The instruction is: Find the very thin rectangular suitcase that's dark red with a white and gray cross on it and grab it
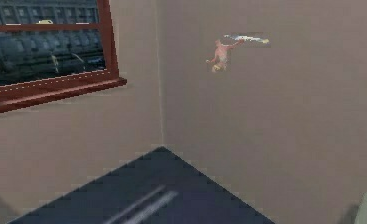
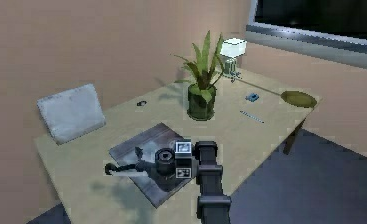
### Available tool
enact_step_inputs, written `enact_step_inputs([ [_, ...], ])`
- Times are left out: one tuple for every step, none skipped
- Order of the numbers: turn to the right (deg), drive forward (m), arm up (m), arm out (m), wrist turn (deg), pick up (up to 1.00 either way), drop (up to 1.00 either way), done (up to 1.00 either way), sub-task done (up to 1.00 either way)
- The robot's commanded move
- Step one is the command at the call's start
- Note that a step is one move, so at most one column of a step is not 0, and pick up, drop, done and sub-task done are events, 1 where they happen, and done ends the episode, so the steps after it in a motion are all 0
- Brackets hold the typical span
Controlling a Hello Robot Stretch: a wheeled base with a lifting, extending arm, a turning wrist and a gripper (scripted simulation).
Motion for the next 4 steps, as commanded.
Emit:
enact_step_inputs([
  [0.0, 0.0, 0.0, 0.0, 21.0, 0.0, 0.0, 0.0, 0.0],
  [0.0, 0.0, -0.3, 0.0, 0.0, 0.0, 0.0, 0.0, 0.0],
  [0.0, 0.0, 0.0, 0.0, 0.0, 1.0, 0.0, 0.0, 0.0],
  [0.0, 0.0, 0.1, 0.0, 0.0, 0.0, 0.0, 0.0, 0.0],
])
